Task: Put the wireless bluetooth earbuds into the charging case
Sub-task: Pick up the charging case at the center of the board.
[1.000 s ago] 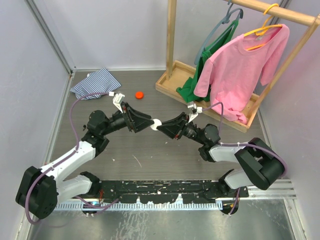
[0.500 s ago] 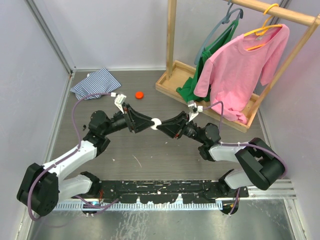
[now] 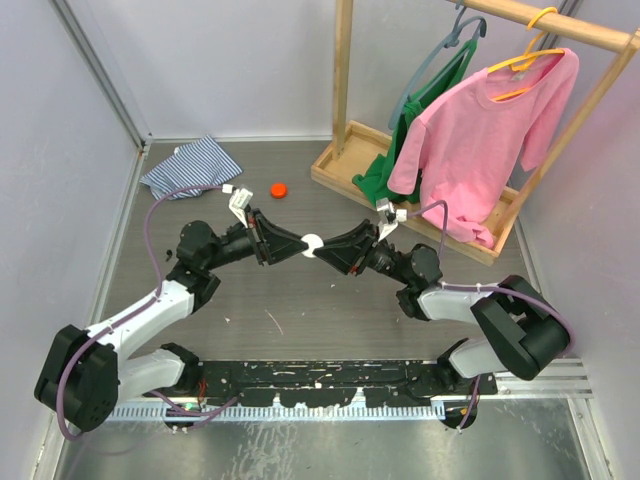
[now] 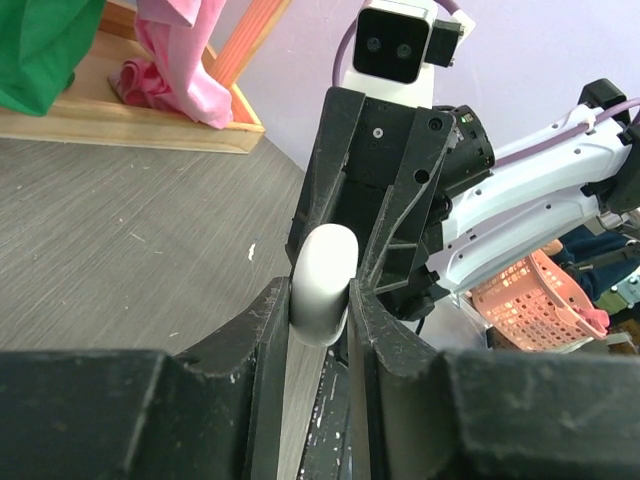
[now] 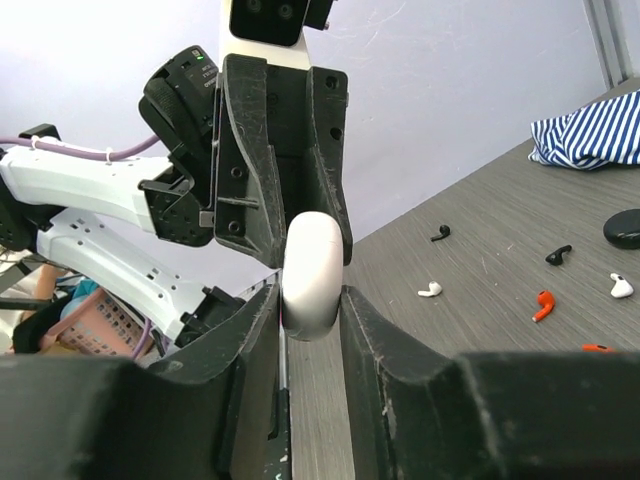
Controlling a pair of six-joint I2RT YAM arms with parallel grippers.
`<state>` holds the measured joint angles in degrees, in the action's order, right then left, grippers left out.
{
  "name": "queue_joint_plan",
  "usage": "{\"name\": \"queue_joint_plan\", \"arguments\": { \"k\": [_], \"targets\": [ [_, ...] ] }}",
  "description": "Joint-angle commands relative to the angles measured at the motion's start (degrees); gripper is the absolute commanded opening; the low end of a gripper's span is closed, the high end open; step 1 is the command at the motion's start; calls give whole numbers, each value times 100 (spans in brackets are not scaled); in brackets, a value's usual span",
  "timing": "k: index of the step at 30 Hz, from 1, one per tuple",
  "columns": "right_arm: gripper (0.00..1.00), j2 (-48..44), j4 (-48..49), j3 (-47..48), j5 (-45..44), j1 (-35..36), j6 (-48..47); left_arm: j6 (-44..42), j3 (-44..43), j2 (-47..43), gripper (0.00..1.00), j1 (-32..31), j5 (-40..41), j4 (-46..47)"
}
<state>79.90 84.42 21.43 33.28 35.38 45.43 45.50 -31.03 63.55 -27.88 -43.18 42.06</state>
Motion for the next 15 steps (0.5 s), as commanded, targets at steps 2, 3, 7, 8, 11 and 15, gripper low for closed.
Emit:
{"name": "queue_joint_plan", "arguments": {
  "k": [2, 3, 7, 8, 11, 15],
  "targets": [
    [47, -134, 29, 291, 454, -143, -204, -437, -182, -181, 5, 19, -249, -139],
    [50, -198, -139, 323, 597, -190, -259, -588, -216, -253, 4, 15, -276, -329],
    [60, -606, -1405, 578, 1167, -334, -872, -1447, -445, -532, 2, 18, -337, -1348],
    [62, -759, -1891, 659, 1234, -352, -1152, -1638, -513, -588, 2, 19, -339, -1598],
    [67, -1224, -3293, 909, 1298, -364, -2052, -2107, -689, -714, 2, 19, -385, -2165],
    [72, -1500, -5198, 1395, 1433, -365, -3114, -2471, -788, -767, 2, 19, -475, -2397]
  ]
}}
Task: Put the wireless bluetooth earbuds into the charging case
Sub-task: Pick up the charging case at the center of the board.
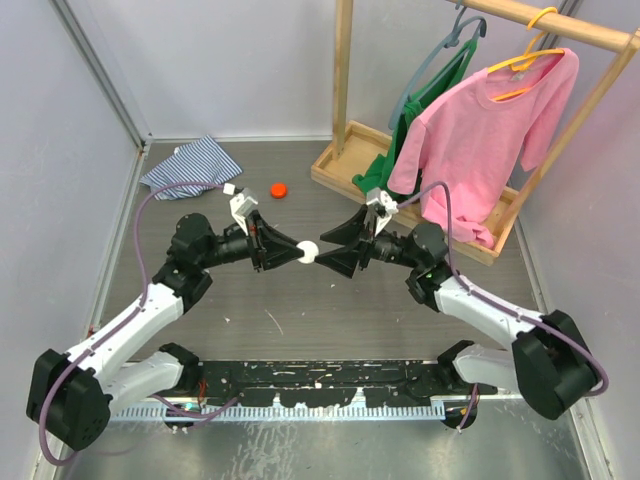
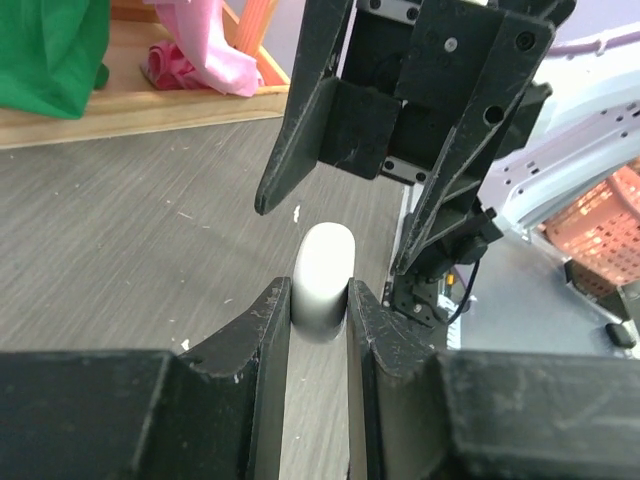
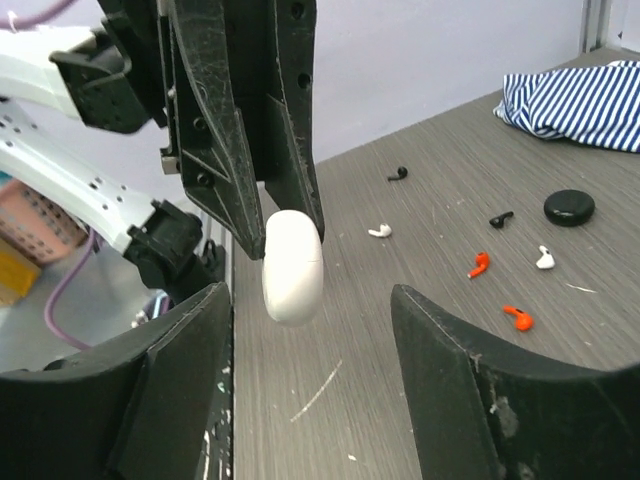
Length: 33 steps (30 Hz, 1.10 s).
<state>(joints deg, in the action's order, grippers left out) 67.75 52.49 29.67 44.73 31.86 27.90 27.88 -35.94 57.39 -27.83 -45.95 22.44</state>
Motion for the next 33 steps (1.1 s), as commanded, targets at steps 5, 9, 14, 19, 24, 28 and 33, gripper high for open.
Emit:
{"name": "queue_joint_plan", "arguments": {
  "k": [5, 9, 14, 19, 24, 28, 33],
  "targets": [
    [78, -268, -3169, 1058, 604, -4, -2208, -1082, -414, -138, 2, 8, -338, -688],
    [78, -141, -3148, 1098, 870, 4, -2375, -1317, -446, -123, 2, -6, -388, -688],
    [76, -52, -2441, 848, 970, 14, -2452, -1606, -596, -32, 3, -110, -460, -777],
    [74, 52, -1529, 595, 1108, 67, -2445, -1866, -734, 28, 3, -247, -432, -925],
    [73, 180, -1321, 598, 1121, 75, -2399, -2091, -829, 89, 3, -350, -355, -1131],
    [71, 213, -1122, 572, 1143, 81, -2315, -2251, -894, 124, 3, -411, -284, -1255],
    [68, 234, -1065, 610, 1176, 76, -2252, -2331, -909, 93, 3, -425, -184, -1312]
  ]
}}
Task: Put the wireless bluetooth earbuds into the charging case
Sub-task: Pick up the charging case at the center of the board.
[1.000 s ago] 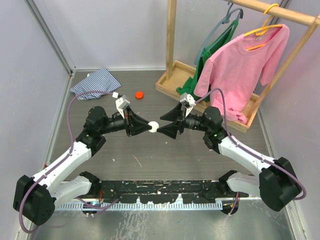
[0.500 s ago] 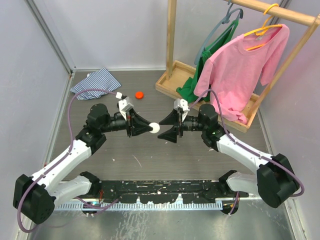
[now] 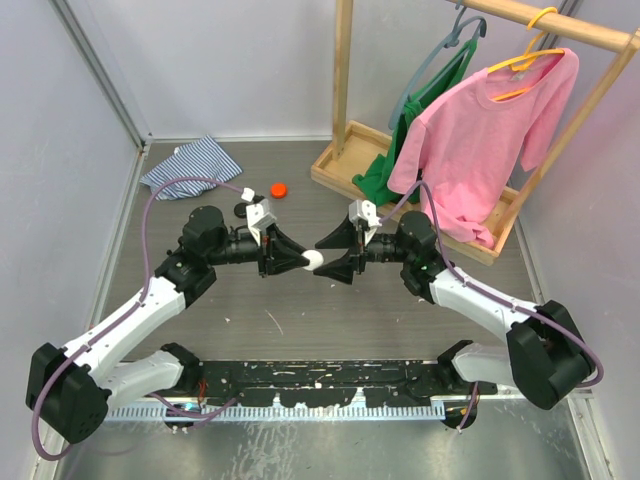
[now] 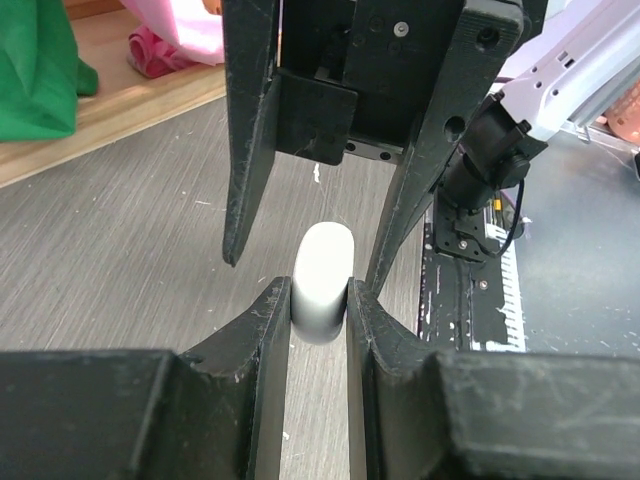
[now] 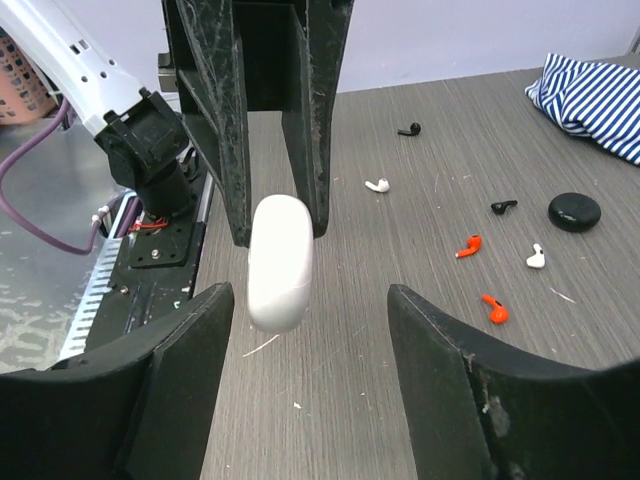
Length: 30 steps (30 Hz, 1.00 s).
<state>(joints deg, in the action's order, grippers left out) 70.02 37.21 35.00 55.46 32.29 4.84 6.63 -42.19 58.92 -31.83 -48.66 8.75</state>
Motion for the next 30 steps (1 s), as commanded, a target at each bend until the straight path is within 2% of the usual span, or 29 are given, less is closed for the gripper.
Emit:
{"name": "queue_joint_plan", "arguments": {
  "k": [1, 17, 30],
  "targets": [
    [67, 32, 457, 86, 127, 31, 65, -214, -285, -68, 3, -31, 89, 56],
    [52, 108, 368, 115, 62, 99, 272, -379, -315, -126, 3, -217, 360, 35],
    [51, 2, 305, -19, -90, 102, 232, -426, -198, -380, 2, -293, 717, 100]
  ]
}}
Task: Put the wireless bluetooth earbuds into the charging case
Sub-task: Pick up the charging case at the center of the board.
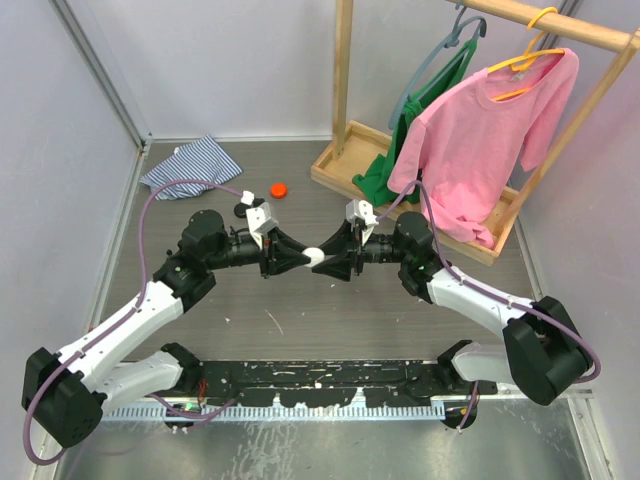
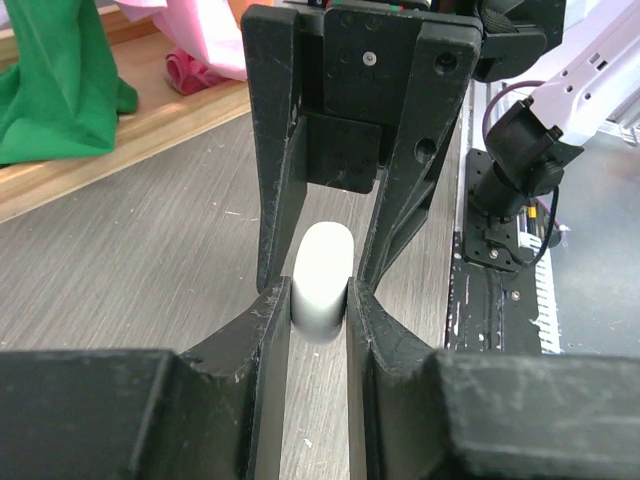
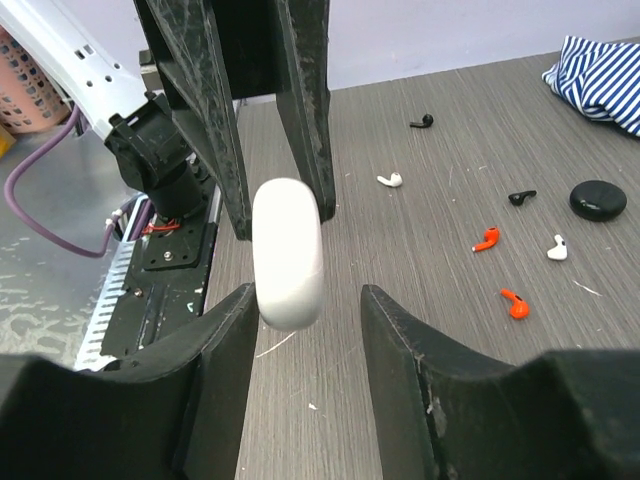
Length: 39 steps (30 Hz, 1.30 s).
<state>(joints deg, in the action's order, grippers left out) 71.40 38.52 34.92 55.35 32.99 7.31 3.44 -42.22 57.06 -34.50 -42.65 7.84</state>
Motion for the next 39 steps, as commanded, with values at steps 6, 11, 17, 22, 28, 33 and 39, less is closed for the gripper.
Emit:
{"name": "queue_joint_plan", "arguments": {
  "k": [6, 11, 17, 22, 28, 33, 39],
  "targets": [
    [50, -190, 180, 12, -38, 32, 18, -81, -208, -160, 2, -30, 98, 174],
    [50, -211, 250, 17, 1, 32, 84, -72, -217, -108, 2, -63, 119, 191],
    [50, -222, 401, 7, 19, 27, 234, -89, -209, -107, 2, -100, 188, 174],
    [48, -220, 471, -2, 13, 32, 292, -90, -207, -109, 2, -123, 238, 183],
    [45, -189, 471, 43, 51, 36, 365, -98, -199, -107, 2, -135, 292, 201],
    [42, -182, 542, 45, 58, 32, 454, -106, -174, -114, 2, -187, 390, 249],
    [39, -125, 826, -7, 64, 32, 675, -127, -146, -146, 2, -224, 456, 267]
  ]
}}
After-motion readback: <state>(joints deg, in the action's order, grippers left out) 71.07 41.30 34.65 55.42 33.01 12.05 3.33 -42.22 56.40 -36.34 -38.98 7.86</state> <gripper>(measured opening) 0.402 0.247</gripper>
